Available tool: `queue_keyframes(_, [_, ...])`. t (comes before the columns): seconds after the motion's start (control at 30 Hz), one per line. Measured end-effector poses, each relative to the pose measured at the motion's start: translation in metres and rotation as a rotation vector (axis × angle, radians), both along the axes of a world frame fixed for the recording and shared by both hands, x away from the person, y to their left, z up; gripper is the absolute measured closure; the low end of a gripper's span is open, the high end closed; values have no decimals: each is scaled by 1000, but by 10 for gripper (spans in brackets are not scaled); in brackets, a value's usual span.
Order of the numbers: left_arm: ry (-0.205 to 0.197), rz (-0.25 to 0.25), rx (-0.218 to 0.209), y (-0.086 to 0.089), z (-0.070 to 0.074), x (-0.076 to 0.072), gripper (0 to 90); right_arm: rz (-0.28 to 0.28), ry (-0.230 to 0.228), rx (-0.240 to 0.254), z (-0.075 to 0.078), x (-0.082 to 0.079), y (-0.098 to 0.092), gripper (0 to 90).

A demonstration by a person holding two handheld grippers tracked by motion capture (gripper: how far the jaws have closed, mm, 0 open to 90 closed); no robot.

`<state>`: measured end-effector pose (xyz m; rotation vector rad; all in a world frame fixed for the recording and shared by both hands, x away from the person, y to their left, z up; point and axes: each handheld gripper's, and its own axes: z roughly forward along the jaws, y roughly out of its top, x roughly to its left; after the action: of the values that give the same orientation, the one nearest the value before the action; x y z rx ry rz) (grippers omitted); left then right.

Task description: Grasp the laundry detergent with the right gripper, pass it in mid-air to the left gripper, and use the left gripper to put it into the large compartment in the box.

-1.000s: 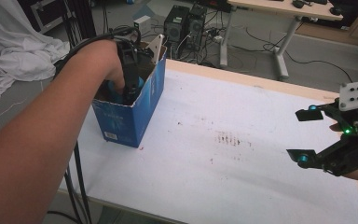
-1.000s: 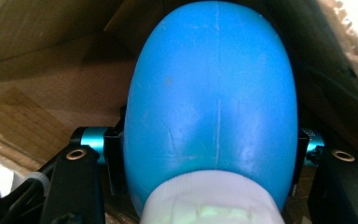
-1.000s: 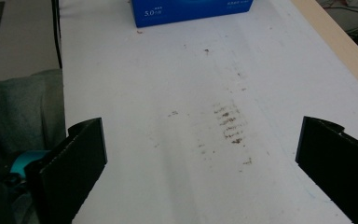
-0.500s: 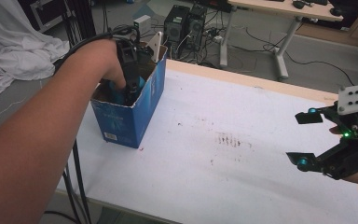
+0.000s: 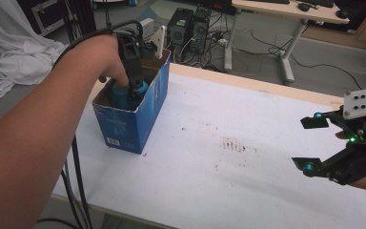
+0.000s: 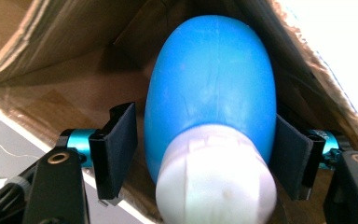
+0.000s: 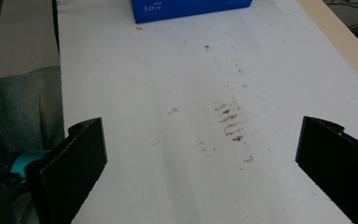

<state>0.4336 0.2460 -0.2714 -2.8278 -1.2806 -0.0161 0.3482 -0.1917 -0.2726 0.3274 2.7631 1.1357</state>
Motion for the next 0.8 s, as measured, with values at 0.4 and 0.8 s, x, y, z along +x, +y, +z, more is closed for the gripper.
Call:
queue_keyframes(0.4, [-34, -15, -1, -7, 31, -10, 226, 2, 13, -8, -1, 4, -2, 9])
queue_keyframes(0.8, [-51, -143, -64, -32, 63, -26, 167, 3, 15, -72, 12, 7, -3, 10])
